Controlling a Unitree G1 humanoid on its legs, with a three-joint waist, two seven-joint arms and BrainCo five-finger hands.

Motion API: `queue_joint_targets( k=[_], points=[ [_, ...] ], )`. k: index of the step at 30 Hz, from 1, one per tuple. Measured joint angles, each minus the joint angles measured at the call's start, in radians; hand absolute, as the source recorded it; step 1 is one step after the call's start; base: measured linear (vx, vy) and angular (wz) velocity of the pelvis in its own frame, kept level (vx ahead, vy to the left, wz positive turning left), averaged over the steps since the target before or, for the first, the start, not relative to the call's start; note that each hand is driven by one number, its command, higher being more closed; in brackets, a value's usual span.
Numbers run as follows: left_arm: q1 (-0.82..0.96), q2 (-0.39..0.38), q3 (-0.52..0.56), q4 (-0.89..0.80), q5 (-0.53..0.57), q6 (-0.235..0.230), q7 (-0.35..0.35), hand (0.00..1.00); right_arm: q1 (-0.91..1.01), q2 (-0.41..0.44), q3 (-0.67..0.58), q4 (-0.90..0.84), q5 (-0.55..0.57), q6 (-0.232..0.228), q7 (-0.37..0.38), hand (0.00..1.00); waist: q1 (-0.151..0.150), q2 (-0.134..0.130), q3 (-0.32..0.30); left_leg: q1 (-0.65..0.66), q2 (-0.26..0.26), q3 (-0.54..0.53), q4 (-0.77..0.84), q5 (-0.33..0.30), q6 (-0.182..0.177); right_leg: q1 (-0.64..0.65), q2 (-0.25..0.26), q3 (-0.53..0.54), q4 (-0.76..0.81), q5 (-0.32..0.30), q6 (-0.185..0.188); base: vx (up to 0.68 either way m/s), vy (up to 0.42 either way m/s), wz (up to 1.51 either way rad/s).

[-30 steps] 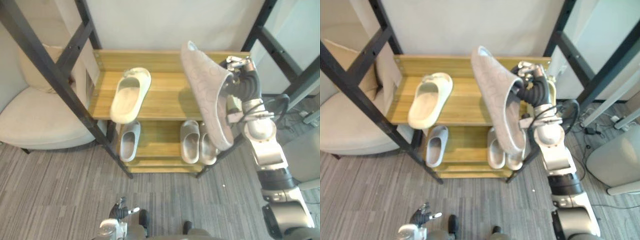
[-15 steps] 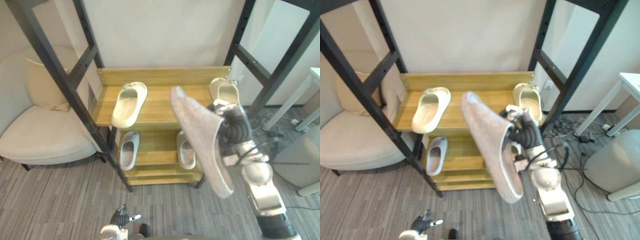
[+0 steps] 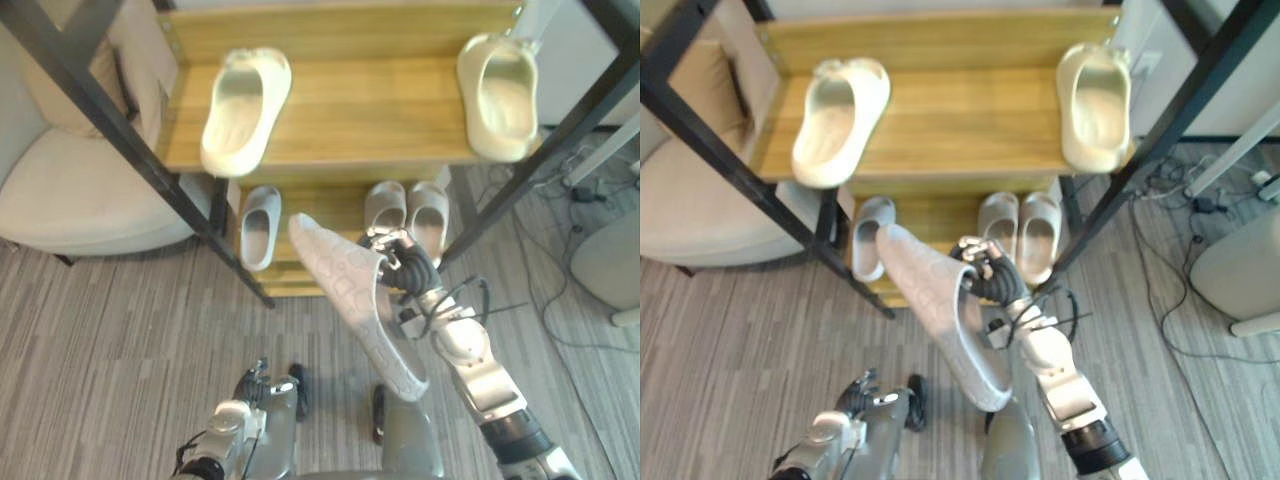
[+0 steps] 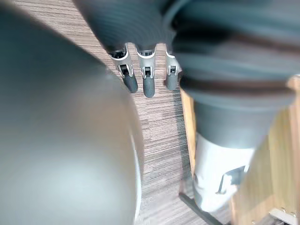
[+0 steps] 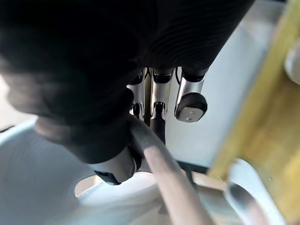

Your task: Organize the slippers on the shoe rack

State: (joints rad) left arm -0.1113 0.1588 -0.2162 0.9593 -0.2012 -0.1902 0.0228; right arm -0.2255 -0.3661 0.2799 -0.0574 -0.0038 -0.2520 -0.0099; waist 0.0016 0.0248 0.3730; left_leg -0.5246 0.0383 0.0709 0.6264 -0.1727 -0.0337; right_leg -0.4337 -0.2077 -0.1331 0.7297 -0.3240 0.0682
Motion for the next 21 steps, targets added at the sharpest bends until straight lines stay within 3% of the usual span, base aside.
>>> queue_joint_targets(
  k=[7, 11, 21],
  points=[
    [-0.083, 0.013, 0.02, -0.072, -0.039, -0.009, 0.018, 0.0, -0.175, -0.03, 0.001, 0.057, -0.067, 0.017, -0.06, 1.0, 0.009, 0.016, 0.055, -0.261, 0.013, -0.04, 0.299, -0.088, 0.003, -0.23, -0.02, -0.003, 0.285, -0.098, -0.01, -0.09, 0.001, 0.11],
    [-0.128, 0.013, 0.061, -0.148, -0.062, -0.019, 0.019, 0.0, -0.289, -0.068, -0.003, 0.138, -0.085, 0.022, -0.109, 1.0, 0.033, 0.014, 0.09, -0.409, 0.018, -0.054, 0.458, -0.137, 0.006, -0.367, -0.033, 0.006, 0.45, -0.164, -0.014, -0.09, -0.004, 0.06],
    [-0.151, -0.023, 0.182, -0.294, -0.107, -0.035, 0.023, 0.0, -0.44, -0.102, -0.045, 0.157, -0.113, 0.042, -0.184, 1.0, 0.08, 0.008, 0.113, -0.623, 0.022, -0.072, 0.612, -0.167, -0.007, -0.571, -0.055, 0.002, 0.642, -0.245, -0.029, -0.07, -0.047, 0.08]
  ],
)
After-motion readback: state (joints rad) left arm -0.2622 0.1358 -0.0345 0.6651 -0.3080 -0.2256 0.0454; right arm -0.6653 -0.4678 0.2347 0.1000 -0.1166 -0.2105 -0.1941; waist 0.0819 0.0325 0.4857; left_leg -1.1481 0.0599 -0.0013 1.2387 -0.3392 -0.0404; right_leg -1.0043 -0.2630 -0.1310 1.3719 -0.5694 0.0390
